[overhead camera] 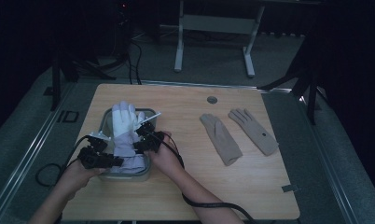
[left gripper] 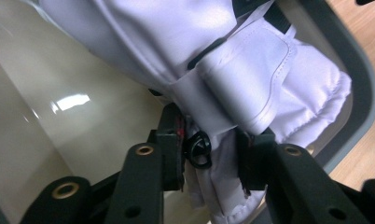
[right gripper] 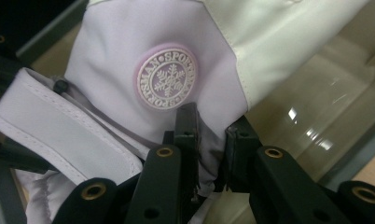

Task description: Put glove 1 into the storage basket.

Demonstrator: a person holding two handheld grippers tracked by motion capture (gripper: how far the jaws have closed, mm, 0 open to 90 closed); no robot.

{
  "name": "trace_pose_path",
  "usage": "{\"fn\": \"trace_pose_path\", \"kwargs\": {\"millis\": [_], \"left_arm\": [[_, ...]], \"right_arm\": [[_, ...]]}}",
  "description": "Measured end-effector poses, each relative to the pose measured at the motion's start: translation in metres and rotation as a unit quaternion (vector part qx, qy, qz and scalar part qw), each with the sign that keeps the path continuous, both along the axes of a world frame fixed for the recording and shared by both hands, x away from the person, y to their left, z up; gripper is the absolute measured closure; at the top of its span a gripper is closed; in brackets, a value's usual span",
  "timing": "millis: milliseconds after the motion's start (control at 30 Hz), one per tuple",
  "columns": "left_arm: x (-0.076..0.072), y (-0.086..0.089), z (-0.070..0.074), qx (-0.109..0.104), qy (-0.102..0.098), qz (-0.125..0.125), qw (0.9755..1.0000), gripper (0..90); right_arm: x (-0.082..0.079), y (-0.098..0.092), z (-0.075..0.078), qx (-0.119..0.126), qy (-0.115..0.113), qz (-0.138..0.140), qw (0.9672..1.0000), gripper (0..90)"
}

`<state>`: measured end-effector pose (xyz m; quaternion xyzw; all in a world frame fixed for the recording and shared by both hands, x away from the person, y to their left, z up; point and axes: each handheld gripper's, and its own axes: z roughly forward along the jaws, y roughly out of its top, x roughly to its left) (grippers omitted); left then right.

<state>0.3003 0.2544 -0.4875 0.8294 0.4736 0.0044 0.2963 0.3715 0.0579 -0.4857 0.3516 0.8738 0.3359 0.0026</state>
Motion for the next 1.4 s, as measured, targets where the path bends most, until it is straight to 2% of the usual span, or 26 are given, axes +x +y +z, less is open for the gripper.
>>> {"fn": "trace_pose_path", "kwargs": {"millis": [67,167,400,500,633,667,700,767,833,933,1067,1267,1400], "left_arm": [[0.000,0.000,-0.004,-0.002,0.004,-0.001,1.0000,62.5],[0.002,-0.008,-0.005,0.029,0.005,0.000,0.9996,56.2],[0.002,-0.012,-0.007,0.047,0.002,0.001,0.9989,52.0],[0.002,-0.011,-0.007,0.046,-0.001,0.003,0.9989,51.0],[0.001,-0.009,-0.006,0.031,-0.009,0.010,0.9994,47.4],[0.000,-0.009,-0.006,0.026,-0.013,0.011,0.9995,46.6],[-0.001,-0.009,-0.005,0.029,-0.018,0.013,0.9994,45.5],[-0.004,-0.009,-0.003,0.030,-0.029,0.016,0.9990,43.2],[-0.007,-0.010,0.000,0.036,-0.045,0.021,0.9981,41.2],[-0.012,-0.009,0.009,0.037,-0.074,0.032,0.9961,39.4],[-0.016,-0.010,0.021,0.026,-0.098,0.042,0.9940,39.8],[-0.021,-0.027,0.035,0.009,-0.129,0.034,0.9910,40.7],[-0.021,-0.035,0.038,0.001,-0.137,0.028,0.9901,41.2]], "right_arm": [[0.000,0.001,-0.003,-0.008,0.004,0.003,1.0000,77.8],[0.003,0.003,-0.005,-0.019,0.013,0.004,0.9997,77.0],[0.005,0.004,-0.011,-0.029,0.021,-0.001,0.9994,73.0],[0.005,0.004,-0.010,-0.027,0.012,0.000,0.9996,65.5],[0.005,0.004,-0.001,-0.031,-0.017,0.006,0.9993,45.4],[0.006,0.002,0.001,-0.022,-0.020,0.011,0.9995,40.2],[0.006,0.000,0.004,-0.009,-0.026,0.017,0.9995,38.8],[0.006,-0.004,0.010,-0.003,-0.044,0.022,0.9988,32.7],[0.006,-0.008,0.014,0.007,-0.044,0.021,0.9988,28.8],[0.007,-0.014,0.019,0.019,-0.039,0.040,0.9982,20.1],[0.006,-0.021,0.025,0.023,-0.047,0.053,0.9972,17.7],[0.003,-0.033,0.034,0.030,-0.060,0.050,0.9965,17.6],[0.002,-0.040,0.037,0.030,-0.061,0.048,0.9966,17.7]]}}
